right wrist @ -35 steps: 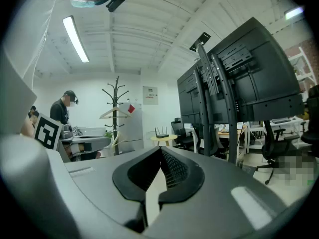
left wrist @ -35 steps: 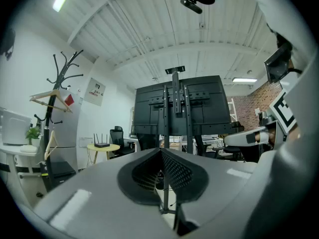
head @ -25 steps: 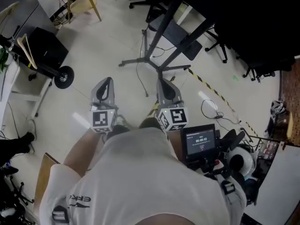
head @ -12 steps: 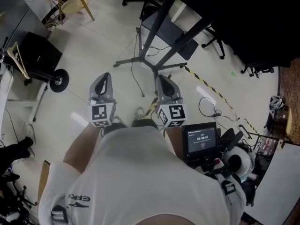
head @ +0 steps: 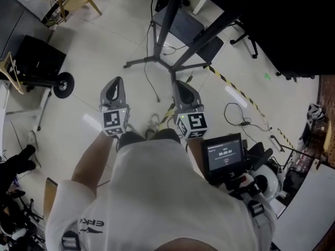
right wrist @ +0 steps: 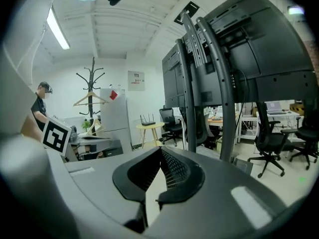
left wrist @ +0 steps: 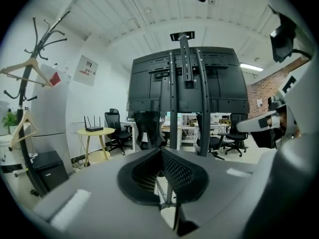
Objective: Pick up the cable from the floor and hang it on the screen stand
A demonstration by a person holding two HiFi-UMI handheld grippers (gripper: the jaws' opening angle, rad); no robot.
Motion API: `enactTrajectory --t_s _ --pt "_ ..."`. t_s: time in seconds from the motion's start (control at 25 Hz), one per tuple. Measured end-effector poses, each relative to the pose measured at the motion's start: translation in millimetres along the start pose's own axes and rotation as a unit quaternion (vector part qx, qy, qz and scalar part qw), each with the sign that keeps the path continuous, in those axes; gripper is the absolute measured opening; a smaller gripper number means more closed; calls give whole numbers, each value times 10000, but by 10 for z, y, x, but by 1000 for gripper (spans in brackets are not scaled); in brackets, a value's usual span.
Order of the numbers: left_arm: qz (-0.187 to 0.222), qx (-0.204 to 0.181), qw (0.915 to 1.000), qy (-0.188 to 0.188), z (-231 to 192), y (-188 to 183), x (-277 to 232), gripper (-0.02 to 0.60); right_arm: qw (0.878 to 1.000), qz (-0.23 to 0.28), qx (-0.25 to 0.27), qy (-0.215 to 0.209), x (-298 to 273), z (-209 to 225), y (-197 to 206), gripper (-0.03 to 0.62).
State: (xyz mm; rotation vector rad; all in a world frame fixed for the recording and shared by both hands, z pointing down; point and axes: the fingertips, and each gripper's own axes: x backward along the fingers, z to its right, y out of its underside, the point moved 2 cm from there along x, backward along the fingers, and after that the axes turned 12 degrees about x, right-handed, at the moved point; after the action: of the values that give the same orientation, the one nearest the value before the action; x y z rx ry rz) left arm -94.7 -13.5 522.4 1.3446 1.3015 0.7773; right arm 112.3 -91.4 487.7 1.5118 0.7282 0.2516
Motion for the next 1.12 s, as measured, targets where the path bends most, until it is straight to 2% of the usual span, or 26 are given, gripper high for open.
enactTrajectory --t_s 0.16,0.32,0.52,0.76,0.92,1.12 --pt "-219 9 9998 -15 45 324 -226 2 9996 -250 -94 -10 -95 89 344 14" --pt "-509 92 9987 22 -48 834 -482 2 9986 -486 -209 56 -222 89 793 15" --pt "-737 -36 9971 176 -185 1630 -1015 2 9974 -646 -294 124 -472 111 1522 15" --pt "-1006 -254 9940 349 -400 2779 -1771 2 9982 -514 -272 170 -848 199 2471 15" --pt "-1052 -354 9929 431 -599 3505 -2265 2 9985 -487 -112 231 -1148 304 3047 15" --pt "-972 -256 9939 444 -758 4260 -2720 2 9981 -450 -138 392 -1464 401 3866 15"
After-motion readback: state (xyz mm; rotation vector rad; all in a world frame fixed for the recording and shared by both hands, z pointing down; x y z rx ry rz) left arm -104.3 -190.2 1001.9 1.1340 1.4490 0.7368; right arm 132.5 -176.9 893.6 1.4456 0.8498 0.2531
